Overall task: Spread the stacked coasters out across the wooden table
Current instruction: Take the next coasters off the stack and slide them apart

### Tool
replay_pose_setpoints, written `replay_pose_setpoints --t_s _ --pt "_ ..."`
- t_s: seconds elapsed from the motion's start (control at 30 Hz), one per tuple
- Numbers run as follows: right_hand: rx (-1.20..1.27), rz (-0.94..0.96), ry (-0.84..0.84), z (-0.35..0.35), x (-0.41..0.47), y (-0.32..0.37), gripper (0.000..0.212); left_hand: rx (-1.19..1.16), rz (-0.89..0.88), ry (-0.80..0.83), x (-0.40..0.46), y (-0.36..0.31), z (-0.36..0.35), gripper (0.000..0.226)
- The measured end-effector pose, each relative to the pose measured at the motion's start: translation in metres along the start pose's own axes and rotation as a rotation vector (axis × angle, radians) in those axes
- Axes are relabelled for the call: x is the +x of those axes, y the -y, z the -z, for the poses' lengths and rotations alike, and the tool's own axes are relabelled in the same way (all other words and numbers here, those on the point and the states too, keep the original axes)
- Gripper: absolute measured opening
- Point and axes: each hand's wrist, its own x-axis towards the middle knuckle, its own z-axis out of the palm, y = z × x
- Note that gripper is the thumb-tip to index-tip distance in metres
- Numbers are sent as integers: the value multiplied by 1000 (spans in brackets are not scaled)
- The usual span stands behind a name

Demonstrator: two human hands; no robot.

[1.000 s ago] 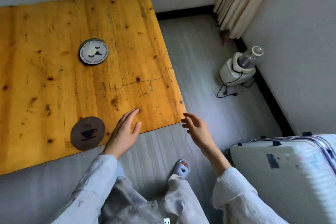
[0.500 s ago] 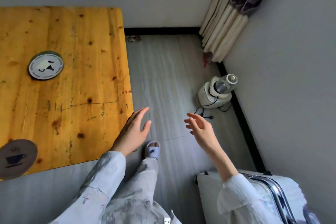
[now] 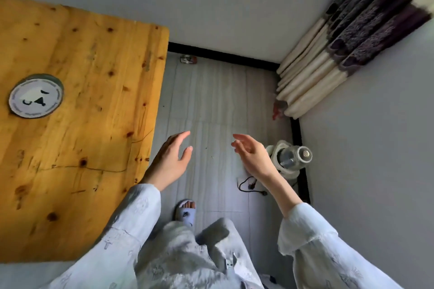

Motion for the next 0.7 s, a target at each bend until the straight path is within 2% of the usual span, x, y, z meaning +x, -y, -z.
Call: replay_pose_setpoints --t_s 0.13,0.33,0.5,0.7 --pt "-48 48 98 -4 41 21 28 31 94 -110 11 5 10 41" --pt "-147 211 351 -23 118 74 29 -27 322 -336 40 9 27 40" --pt "-237 325 526 -25 176 121 29 -45 446 -550 79 2 47 41" --pt "-349 432 673 -42 229 165 28 -111 561 -678 89 0 45 41"
